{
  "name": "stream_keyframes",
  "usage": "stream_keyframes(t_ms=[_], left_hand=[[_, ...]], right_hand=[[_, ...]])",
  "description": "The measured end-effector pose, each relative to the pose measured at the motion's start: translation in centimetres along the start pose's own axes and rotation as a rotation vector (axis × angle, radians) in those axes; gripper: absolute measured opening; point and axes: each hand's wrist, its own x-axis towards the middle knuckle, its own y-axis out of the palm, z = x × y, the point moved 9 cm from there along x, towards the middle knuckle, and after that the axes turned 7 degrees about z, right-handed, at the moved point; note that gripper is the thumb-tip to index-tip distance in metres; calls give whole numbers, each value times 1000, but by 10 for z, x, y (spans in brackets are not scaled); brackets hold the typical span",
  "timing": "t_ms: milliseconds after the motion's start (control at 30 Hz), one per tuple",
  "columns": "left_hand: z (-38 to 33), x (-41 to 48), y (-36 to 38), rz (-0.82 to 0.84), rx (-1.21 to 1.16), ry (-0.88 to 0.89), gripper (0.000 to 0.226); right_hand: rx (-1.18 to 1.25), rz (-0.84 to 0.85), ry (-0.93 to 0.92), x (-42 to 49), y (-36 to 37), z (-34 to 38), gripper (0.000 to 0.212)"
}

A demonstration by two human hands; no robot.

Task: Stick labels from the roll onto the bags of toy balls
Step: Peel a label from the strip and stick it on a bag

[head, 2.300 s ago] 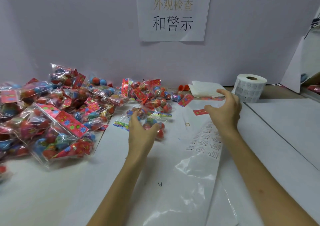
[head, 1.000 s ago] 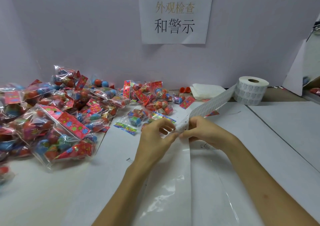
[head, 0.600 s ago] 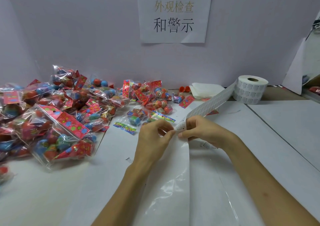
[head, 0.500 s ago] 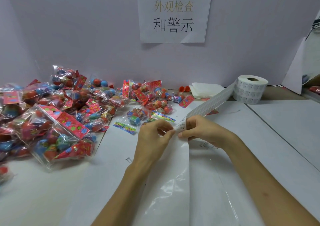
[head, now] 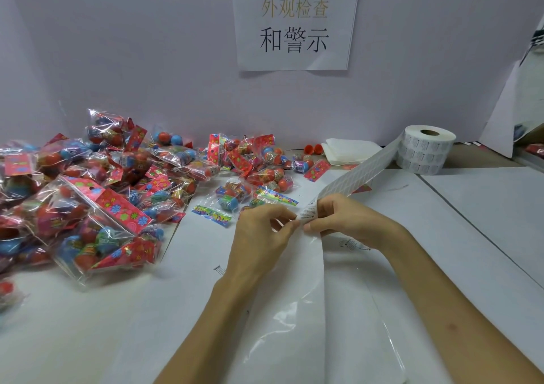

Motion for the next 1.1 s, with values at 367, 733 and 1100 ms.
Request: stream_keyframes(t_ms=[367, 733, 1100], left_hand=[[5, 0, 0, -5, 2, -44, 8], [29, -7, -30, -292, -383, -240, 15], [23, -4, -30, -270, -695, -252, 30]], right_hand=[[-26, 11, -7, 2, 1, 0, 21], [-20, 44, -15, -3, 2, 2, 18], [-2, -956, -424, -63, -75, 43, 43]])
